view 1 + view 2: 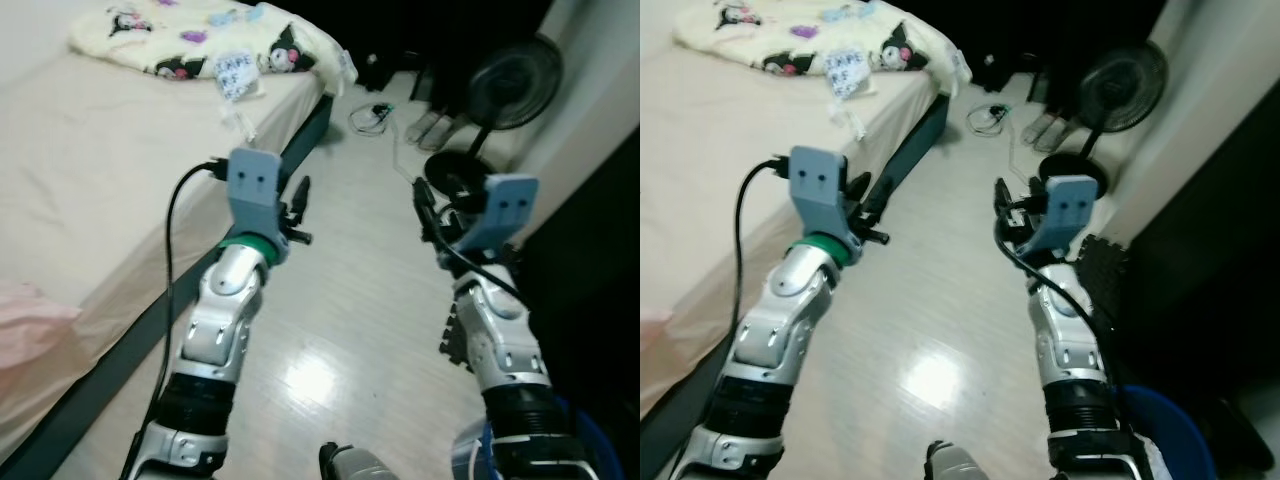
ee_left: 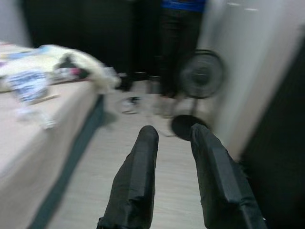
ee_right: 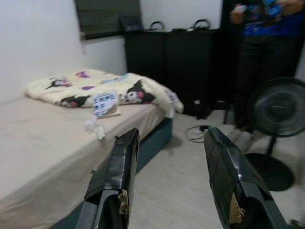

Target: Clean up the room

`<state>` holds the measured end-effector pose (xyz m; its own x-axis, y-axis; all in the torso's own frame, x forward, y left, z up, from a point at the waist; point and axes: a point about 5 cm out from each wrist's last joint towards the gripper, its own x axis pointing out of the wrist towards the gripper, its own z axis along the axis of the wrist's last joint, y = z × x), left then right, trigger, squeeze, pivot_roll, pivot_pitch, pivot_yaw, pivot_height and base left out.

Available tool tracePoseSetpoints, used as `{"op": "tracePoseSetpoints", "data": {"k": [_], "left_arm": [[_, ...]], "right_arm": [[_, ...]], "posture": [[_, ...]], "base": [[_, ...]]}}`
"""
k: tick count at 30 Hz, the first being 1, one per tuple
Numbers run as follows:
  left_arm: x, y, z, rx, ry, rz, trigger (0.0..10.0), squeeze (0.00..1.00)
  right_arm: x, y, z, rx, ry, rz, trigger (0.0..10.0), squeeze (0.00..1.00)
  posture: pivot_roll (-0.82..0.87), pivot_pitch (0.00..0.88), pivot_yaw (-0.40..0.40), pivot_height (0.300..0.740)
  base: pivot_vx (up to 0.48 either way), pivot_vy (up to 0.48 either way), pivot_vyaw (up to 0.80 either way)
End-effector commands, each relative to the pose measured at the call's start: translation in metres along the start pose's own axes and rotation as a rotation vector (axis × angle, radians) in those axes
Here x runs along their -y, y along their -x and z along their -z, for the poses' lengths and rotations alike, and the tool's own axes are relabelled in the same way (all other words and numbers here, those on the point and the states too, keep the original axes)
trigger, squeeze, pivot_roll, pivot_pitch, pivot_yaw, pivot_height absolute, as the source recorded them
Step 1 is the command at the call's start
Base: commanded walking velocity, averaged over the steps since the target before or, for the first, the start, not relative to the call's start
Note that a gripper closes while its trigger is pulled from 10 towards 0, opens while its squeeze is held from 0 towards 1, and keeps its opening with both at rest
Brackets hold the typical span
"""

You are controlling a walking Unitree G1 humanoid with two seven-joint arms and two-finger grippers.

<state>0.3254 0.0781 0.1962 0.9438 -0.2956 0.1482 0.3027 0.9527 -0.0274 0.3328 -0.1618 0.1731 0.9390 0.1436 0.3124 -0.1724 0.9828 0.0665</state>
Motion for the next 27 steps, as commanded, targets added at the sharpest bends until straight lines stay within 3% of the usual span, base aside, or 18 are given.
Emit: {"op": "tracePoseSetpoints", "data": {"k": [1,17,20,21,25,27], "left_arm": [[-0.001,0.002,0.005,-0.018,-0.004,-0.004,10.0,0.00],[-0.006,0.001,0.006,0.000,-0.063,-0.048,10.0,0.00],[-0.020,0.008,0.012,-0.004,-0.158,-0.099,10.0,0.00],[-0.020,0.008,0.012,-0.004,-0.158,-0.099,10.0,0.00],[-0.037,0.018,0.020,-0.021,-0.207,-0.177,10.0,0.00],[-0.039,0.019,0.021,-0.022,-0.211,-0.191,10.0,0.00]], "right_arm": [[0.000,0.004,0.005,-0.021,0.002,0.001,10.0,0.00],[-0.001,0.004,0.006,-0.025,0.000,-0.009,10.0,0.00],[-0.013,0.003,0.012,-0.051,0.019,-0.080,10.0,0.00],[-0.013,0.003,0.012,-0.051,0.019,-0.080,10.0,0.00],[-0.040,0.003,0.024,-0.098,0.070,-0.279,10.0,0.00],[-0.044,0.002,0.025,-0.099,0.078,-0.297,10.0,0.00]], "posture": [[-0.07,0.020,0.038,0.740],[-0.07,0.021,0.035,0.740],[-0.05,0.022,0.028,0.740],[-0.05,0.022,0.028,0.740],[-0.02,0.018,-0.007,0.740],[-0.01,0.018,-0.011,0.740]], "base": [[0.000,0.000,-0.80],[0.000,0.000,-0.80],[0.000,0.000,-0.80],[0.000,0.000,-0.80],[0.432,0.000,-0.13],[0.480,0.000,0.00]]}}
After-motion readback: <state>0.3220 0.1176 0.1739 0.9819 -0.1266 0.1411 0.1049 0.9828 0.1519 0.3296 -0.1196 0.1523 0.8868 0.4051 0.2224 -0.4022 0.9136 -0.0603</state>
